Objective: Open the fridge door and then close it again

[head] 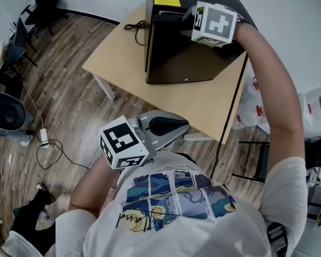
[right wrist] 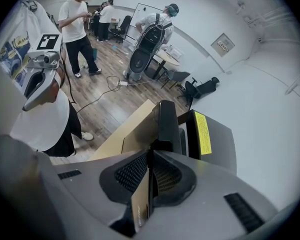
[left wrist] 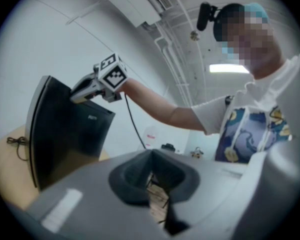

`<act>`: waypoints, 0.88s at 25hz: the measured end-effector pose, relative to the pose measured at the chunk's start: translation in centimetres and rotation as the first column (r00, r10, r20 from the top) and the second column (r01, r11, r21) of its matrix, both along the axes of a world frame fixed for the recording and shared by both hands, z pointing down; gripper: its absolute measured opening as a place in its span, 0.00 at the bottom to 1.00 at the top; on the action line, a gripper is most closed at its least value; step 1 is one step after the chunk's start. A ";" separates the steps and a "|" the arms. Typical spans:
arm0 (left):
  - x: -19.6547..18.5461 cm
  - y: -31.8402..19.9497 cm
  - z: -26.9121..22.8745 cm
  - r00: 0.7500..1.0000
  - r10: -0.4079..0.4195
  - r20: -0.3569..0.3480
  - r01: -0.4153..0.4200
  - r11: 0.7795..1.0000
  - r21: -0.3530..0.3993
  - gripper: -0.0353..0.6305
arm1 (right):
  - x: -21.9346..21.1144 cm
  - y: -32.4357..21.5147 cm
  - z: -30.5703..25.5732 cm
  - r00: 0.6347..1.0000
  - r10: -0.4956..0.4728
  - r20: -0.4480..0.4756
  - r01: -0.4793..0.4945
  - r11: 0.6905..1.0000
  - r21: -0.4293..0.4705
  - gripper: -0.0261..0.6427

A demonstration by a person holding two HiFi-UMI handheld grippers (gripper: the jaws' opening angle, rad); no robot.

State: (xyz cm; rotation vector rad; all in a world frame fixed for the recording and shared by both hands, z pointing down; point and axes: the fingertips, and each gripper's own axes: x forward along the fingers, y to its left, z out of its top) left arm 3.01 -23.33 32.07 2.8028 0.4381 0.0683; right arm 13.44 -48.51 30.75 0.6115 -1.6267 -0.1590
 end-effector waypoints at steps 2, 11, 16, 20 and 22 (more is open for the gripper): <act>-0.1 -0.2 0.0 1.000 0.002 -0.001 -0.002 1.000 -0.004 0.07 | 0.2 -0.6 0.0 1.000 0.016 0.008 -0.016 1.000 0.000 0.09; -0.4 0.0 0.3 1.000 -0.007 0.000 0.007 1.000 -0.024 0.07 | 1.3 -2.4 -0.2 0.998 0.065 0.026 -0.065 0.998 0.014 0.10; -1.2 0.4 0.7 1.000 -0.013 0.007 0.013 0.999 -0.031 0.07 | 1.2 -2.6 -0.2 0.997 0.069 0.037 -0.071 0.996 0.051 0.10; -2.0 0.7 0.7 1.000 -0.014 0.011 0.015 0.999 -0.034 0.07 | 1.0 -2.5 -0.2 0.995 0.083 0.061 -0.091 0.988 0.124 0.10; -2.1 1.1 0.7 1.000 -0.012 0.010 0.012 0.999 -0.035 0.07 | 0.9 -2.6 -0.3 0.993 0.093 0.077 -0.105 0.980 0.169 0.11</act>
